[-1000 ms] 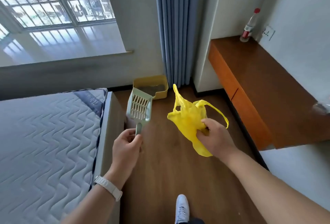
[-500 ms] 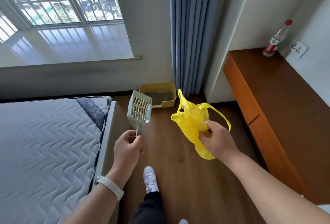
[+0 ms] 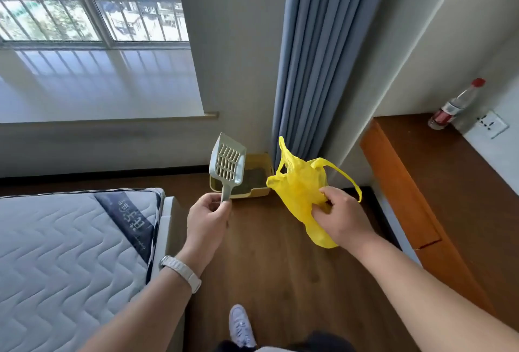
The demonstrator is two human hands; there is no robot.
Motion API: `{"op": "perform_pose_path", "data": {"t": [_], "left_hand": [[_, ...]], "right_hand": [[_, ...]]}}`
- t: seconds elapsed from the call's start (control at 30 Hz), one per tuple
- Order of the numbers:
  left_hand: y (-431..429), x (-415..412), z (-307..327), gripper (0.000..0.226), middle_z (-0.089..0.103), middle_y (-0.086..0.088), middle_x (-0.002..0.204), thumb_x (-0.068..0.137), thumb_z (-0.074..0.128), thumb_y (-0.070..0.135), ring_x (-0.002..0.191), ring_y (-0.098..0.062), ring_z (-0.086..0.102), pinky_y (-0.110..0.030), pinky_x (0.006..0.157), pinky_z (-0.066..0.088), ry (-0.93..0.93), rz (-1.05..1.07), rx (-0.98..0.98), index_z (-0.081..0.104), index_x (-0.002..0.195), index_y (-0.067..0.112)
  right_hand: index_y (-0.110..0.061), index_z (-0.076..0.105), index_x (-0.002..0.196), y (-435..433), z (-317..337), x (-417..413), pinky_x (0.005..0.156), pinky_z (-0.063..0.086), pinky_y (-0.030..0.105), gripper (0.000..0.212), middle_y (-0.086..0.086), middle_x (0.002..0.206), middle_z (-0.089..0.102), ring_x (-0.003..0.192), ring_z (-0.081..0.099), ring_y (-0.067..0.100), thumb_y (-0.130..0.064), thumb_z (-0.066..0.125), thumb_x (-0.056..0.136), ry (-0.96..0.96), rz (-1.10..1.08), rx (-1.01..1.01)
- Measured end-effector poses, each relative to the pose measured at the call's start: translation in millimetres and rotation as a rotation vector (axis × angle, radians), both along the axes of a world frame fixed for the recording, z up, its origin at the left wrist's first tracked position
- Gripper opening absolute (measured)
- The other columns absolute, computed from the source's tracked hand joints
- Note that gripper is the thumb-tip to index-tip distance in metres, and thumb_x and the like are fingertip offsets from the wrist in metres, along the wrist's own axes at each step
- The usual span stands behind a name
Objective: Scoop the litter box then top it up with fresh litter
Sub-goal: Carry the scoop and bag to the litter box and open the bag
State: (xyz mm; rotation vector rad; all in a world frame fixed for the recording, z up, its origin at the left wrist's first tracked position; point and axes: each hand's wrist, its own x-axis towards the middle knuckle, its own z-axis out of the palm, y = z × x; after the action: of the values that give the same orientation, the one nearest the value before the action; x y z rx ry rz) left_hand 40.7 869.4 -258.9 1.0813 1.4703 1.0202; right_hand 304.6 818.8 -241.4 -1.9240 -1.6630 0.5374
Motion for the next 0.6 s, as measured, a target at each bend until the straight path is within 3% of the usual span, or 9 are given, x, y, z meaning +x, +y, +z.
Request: {"op": "perform_pose_path", "data": {"t": [0.23,0.43,0.6], "left_hand": [[58,-7,-2,0.005,0.065,-0.004,0.063,0.089,0.064,0.009,0.051,-0.011,0.055,-0.021,0.046,0.046,-0.006,0.028,0.012,0.068,0.088,0.01],[95,-1,-20,0.005,0.064,-0.005,0.064,0.089,0.065,0.011,0.054,-0.016,0.056,-0.027,0.047,0.047,0.02,0.057,-0.046,0.068,0.09,0.009],[138,18,-37,0.003,0.065,-0.006,0.067,0.088,0.067,0.014,0.055,-0.016,0.057,-0.038,0.056,0.052,0.056,0.124,-0.088,0.069,0.089,0.011]], "right_hand": [[-0.02,0.065,0.098,56,-9,-3,0.067,0.05,0.031,0.014,-0.007,0.091,0.06,0.081,0.058,0.014,-0.024,0.066,0.085,-0.008,-0.031,-0.052],[-0.018,0.065,0.101,109,-25,7,0.067,0.044,0.027,0.018,-0.007,0.091,0.06,0.082,0.057,0.015,-0.022,0.066,0.084,0.013,-0.039,-0.071],[-0.018,0.064,0.1,166,-47,24,0.069,0.049,0.032,0.018,-0.006,0.091,0.06,0.083,0.058,0.017,-0.023,0.066,0.083,0.05,0.049,-0.104]]}}
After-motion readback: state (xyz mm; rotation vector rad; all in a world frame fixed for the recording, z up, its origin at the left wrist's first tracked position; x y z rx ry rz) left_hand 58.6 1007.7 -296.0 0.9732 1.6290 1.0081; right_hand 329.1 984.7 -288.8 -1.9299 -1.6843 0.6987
